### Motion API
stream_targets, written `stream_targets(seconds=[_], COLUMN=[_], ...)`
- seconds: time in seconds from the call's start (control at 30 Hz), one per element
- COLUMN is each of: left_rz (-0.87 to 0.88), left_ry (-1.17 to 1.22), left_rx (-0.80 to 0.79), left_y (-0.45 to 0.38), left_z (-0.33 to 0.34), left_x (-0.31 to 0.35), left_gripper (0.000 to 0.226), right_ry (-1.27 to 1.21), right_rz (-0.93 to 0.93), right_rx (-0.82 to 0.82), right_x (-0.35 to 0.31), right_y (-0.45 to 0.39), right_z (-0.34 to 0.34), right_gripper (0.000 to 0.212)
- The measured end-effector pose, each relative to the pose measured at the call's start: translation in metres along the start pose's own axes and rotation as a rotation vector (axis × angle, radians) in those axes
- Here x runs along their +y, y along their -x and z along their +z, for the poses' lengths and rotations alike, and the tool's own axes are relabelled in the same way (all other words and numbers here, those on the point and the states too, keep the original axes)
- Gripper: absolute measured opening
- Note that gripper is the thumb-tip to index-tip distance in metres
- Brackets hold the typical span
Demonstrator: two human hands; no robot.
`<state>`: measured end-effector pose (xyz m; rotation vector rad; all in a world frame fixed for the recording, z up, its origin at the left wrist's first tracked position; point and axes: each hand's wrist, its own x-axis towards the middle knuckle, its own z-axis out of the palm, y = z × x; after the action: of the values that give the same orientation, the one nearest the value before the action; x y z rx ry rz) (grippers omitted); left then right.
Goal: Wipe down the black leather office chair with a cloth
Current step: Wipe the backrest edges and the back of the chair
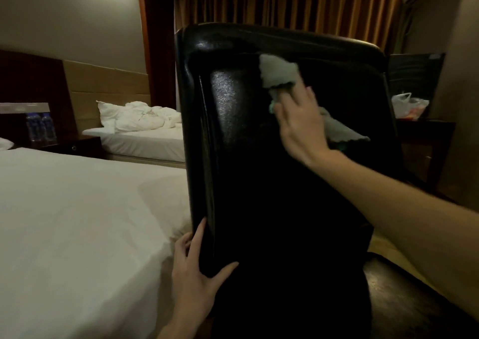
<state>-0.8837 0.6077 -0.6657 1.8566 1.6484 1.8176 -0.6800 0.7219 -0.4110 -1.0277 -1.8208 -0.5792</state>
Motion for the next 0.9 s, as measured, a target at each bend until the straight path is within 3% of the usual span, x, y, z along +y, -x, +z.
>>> stream_targets(seconds=[0.17, 0.3, 0.4, 0.57, 0.7, 0.8, 0.9], left_rz=[-0.013, -0.014, -0.021, -0.09, -0.154, -0.147, -0.145], left_ry=[-0.001, 0.07, 0.126, 0.263, 0.332, 0.32, 0.305], left_rx=[-0.003, -0.053, -0.085, -0.152, -0.204, -0.185, -0.168], left_y=[-0.005, -0.012, -0.02, -0.036, -0.045, -0.042, -0.038], left_z=[0.003, 0.009, 0.017, 0.032, 0.038, 0.043, 0.045], left_x=[0.004, 0.0, -0.006, -0.013, -0.022, -0.02, -0.012], left_gripper=[0.103, 0.107, 0.103, 0.102, 0.119, 0.107, 0.105], right_ry=[-0.077, 0.143, 0.246, 0.262, 0.235, 0.288, 0.175], right_rz=[-0.419, -0.521, -0.413, -0.046, 0.225, 0.392, 0.578], right_rx=[-0.07, -0.202, -0.198, -0.146, -0.119, -0.185, -0.272], right_x=[-0.019, 0.022, 0.063, 0.15, 0.219, 0.266, 0.28], right_y=[0.019, -0.008, -0.024, -0.04, -0.051, -0.033, 0.001], right_z=[0.001, -0.013, -0.026, -0.053, -0.083, -0.114, -0.123], right_gripper=[0.054, 0.053, 0.051, 0.049, 0.047, 0.04, 0.031])
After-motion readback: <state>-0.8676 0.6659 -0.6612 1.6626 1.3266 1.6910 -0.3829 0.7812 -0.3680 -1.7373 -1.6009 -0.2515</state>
